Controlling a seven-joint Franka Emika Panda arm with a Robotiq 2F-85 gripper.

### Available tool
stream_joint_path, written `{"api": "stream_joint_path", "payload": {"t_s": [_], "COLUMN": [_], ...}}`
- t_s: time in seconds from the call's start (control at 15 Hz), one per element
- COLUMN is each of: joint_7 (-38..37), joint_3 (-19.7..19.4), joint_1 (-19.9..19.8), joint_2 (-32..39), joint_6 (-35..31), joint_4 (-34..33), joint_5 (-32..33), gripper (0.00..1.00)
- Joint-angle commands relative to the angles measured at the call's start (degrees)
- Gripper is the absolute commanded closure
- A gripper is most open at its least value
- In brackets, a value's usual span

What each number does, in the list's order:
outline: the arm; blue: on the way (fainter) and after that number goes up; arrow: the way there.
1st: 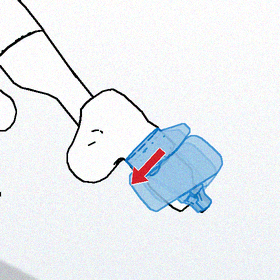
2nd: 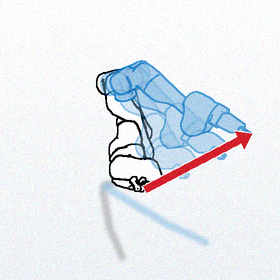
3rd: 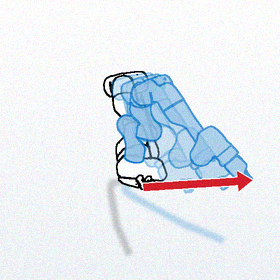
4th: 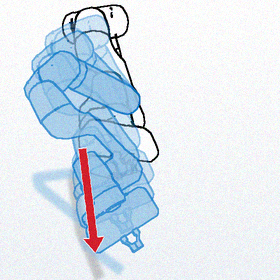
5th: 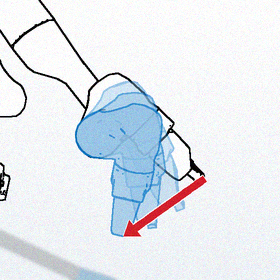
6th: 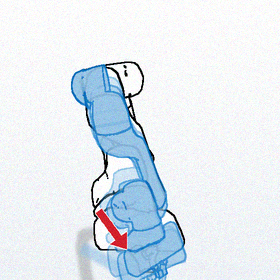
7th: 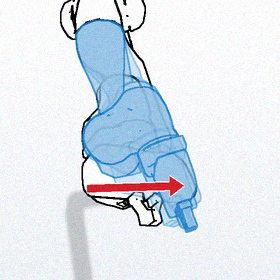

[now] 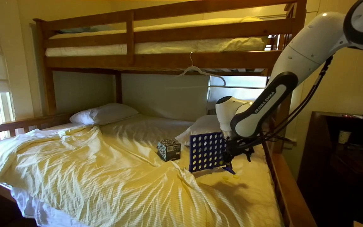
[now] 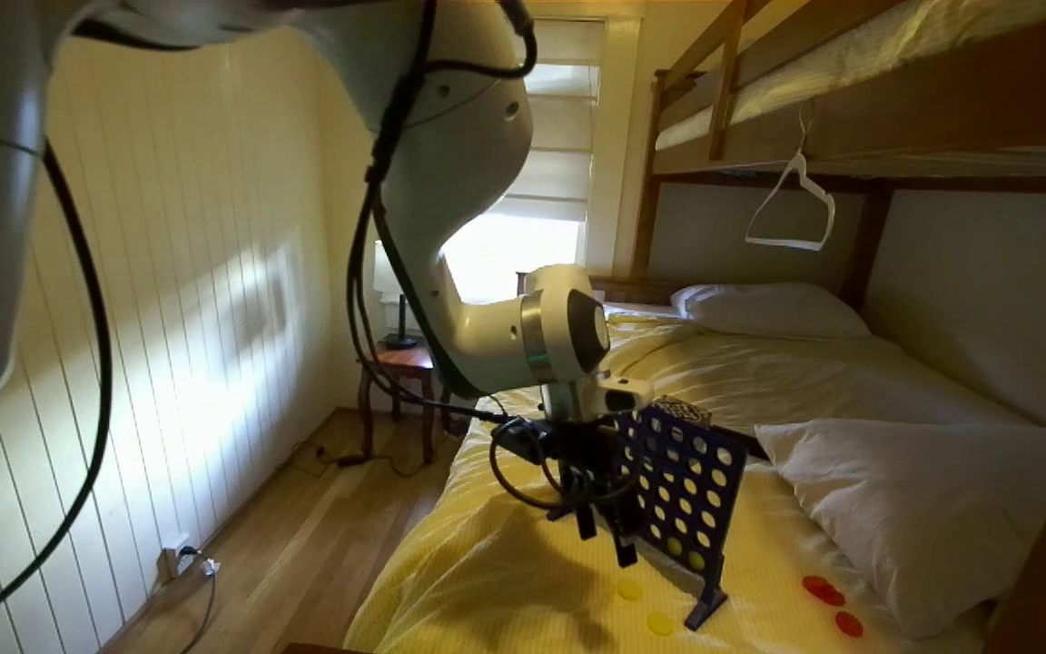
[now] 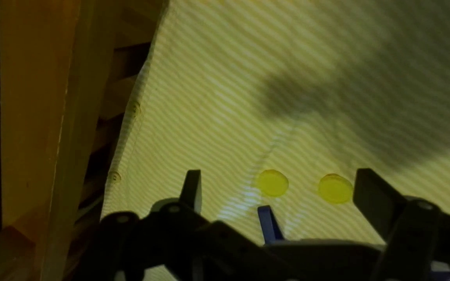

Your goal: Put the yellow circle inside the blue object

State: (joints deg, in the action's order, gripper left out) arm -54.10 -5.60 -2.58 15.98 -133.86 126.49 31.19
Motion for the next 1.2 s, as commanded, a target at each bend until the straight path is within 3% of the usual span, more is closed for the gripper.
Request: {"api": "stream_joint_path", "payload": {"t_s": [0.0, 0.07, 0.47, 1.13], "joint_7": [-0.3, 0.3, 0.4, -2.6], "joint_3": [-2.0, -2.5, -3.2, -6.5], "joint_1": [2.0, 2.4, 2.8, 8.0], "joint_2": [6.0, 3.1, 5.9, 15.1], "joint_6": [1.6, 0.0, 0.0, 0.4], "joint_4": [-5.1, -2.0, -4.1, -11.4], "joint_5": [-2.2, -1.3, -1.6, 1.2], "gripper": [0.0, 0.0, 0.0, 0.0]}}
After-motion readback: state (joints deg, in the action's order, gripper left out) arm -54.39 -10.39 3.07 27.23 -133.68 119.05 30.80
